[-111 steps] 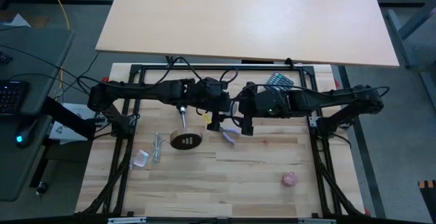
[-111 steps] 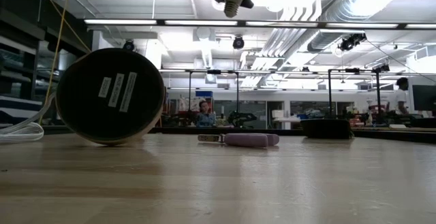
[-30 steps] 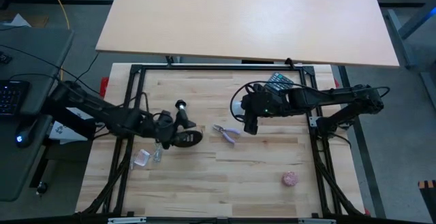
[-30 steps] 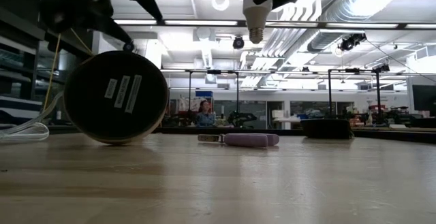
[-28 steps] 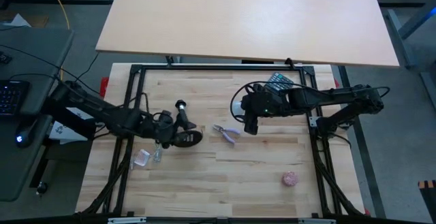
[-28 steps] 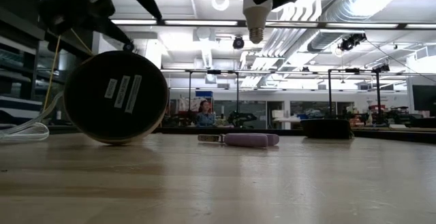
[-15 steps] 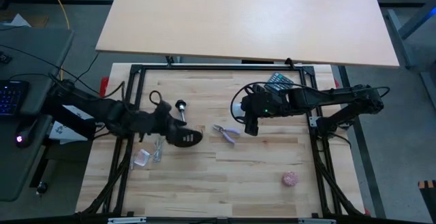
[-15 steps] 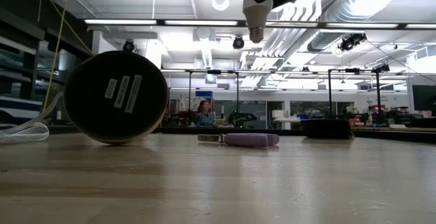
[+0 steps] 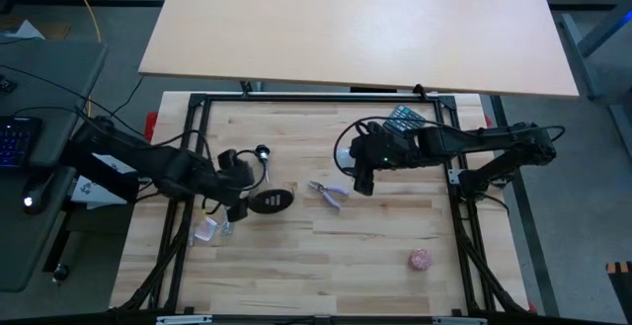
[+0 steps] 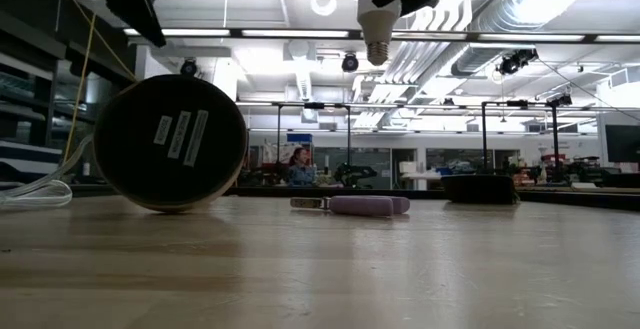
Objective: Screw lightbulb
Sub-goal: Insert the light bulb into the lamp socket
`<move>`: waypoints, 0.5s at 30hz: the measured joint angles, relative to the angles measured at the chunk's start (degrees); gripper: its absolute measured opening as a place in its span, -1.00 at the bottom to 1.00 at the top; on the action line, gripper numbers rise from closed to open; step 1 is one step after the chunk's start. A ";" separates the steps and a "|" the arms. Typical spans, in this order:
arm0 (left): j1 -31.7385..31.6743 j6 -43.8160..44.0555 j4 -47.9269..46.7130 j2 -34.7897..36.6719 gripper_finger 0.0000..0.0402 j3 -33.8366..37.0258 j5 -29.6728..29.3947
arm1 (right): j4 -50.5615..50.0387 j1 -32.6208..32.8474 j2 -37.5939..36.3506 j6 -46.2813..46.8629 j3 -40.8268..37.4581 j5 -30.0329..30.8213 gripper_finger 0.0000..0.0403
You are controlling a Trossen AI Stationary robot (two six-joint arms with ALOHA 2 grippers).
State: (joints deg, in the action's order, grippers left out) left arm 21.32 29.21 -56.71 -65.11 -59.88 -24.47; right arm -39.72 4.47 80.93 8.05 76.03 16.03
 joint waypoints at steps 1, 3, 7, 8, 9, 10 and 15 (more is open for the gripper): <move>-0.43 -0.22 -0.35 -0.35 0.54 0.02 -0.61 | 0.08 0.00 0.00 0.06 0.00 0.02 0.16; -1.74 -0.41 -0.40 -1.74 0.54 0.16 -0.78 | 0.03 0.00 0.00 0.99 0.00 0.01 0.16; -4.80 -0.52 1.37 -4.62 0.54 2.54 5.35 | -0.06 0.01 0.02 2.95 0.00 0.02 0.16; -5.43 -0.47 1.70 -5.14 0.54 3.30 7.26 | -0.06 0.02 0.02 2.97 0.00 0.02 0.16; -5.91 -0.34 1.77 -5.72 0.54 4.05 8.39 | -0.12 0.02 0.02 2.97 0.00 0.01 0.16; -6.24 -0.26 1.82 -6.27 0.54 4.85 8.76 | -0.11 0.02 0.02 3.06 0.00 0.02 0.16; -8.00 1.11 8.66 -6.84 0.54 8.13 9.42 | 0.09 0.00 0.02 2.91 0.00 0.04 0.16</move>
State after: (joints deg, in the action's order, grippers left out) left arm 13.32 30.32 -48.05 -71.94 -51.74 -15.04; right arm -39.64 4.47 80.95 10.96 76.03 16.08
